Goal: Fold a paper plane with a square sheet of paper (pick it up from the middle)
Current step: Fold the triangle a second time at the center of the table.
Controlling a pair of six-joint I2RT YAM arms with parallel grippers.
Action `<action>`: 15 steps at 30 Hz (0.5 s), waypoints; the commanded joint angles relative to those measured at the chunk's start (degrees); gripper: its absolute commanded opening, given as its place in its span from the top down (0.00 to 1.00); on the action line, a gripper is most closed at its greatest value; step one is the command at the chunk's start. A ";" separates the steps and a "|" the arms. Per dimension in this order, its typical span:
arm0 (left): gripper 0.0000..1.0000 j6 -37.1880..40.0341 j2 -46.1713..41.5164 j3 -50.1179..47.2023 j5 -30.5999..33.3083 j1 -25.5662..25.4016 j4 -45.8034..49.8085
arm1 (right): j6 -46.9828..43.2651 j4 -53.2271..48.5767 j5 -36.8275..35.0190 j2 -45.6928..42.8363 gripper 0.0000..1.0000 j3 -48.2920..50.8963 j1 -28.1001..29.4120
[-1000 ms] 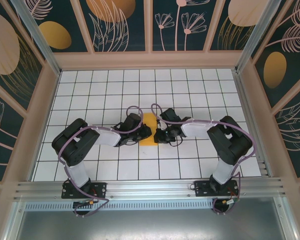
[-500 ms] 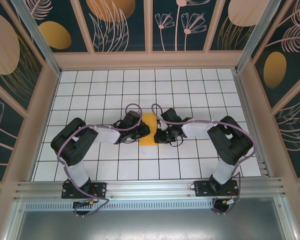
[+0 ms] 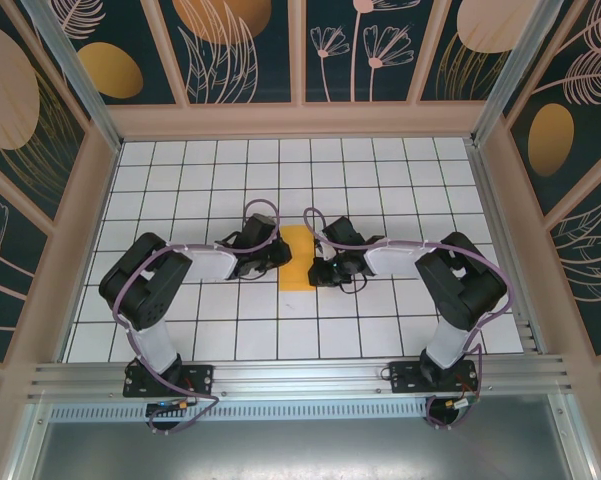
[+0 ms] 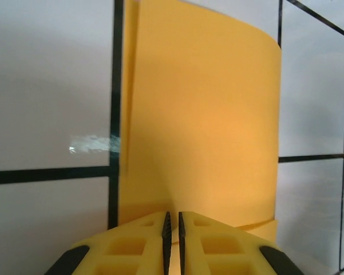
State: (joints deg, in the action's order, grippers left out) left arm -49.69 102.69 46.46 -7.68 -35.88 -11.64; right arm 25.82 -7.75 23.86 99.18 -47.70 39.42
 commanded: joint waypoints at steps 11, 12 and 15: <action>0.82 4.36 -9.98 1.40 9.57 2.13 7.02 | -0.25 -9.00 -6.42 2.57 0.89 3.24 -0.40; 0.81 4.02 -11.46 0.83 8.16 2.04 5.82 | -0.16 -8.96 -6.30 2.60 0.89 3.15 -0.40; 0.81 2.24 -13.69 -1.60 3.15 1.72 1.69 | -0.16 -8.82 -6.10 2.69 0.89 2.98 -0.40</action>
State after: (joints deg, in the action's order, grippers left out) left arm -46.72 90.91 47.03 -1.08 -33.80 -6.79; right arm 25.85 -7.75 23.86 99.15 -47.70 39.42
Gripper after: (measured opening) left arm 0.190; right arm 0.113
